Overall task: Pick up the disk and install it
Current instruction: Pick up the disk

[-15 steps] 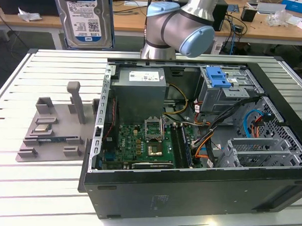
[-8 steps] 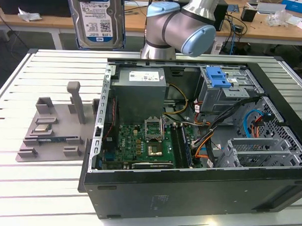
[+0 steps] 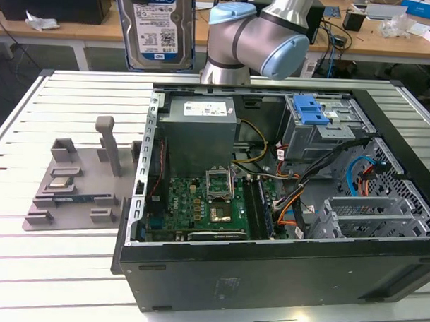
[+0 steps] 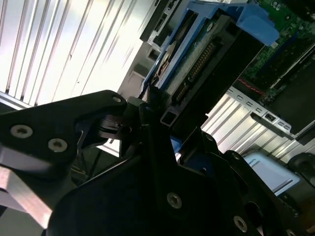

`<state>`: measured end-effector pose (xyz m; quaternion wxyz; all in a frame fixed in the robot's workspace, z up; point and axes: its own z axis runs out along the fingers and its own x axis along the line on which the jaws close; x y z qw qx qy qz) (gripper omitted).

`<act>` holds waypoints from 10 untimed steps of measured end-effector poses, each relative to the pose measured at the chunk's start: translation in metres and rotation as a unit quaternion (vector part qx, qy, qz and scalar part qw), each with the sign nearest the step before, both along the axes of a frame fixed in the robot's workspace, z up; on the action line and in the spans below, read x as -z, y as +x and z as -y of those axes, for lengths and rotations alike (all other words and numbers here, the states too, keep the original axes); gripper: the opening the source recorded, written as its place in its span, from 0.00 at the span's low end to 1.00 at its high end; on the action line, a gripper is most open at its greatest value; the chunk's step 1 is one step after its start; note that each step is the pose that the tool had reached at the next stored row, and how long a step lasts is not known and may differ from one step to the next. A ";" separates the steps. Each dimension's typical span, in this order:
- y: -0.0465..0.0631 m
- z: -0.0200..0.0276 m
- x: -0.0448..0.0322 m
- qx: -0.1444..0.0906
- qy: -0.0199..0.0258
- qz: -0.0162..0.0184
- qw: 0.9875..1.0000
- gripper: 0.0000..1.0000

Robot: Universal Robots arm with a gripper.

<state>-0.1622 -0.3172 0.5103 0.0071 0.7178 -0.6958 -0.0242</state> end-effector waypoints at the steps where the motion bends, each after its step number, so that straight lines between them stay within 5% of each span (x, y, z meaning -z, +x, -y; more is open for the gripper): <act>1: 0.003 0.0000 0.0000 0.000 0.000 0.000 1.000 0.37; 10: 0.033 0.0000 0.0001 0.000 0.000 0.000 1.000 0.37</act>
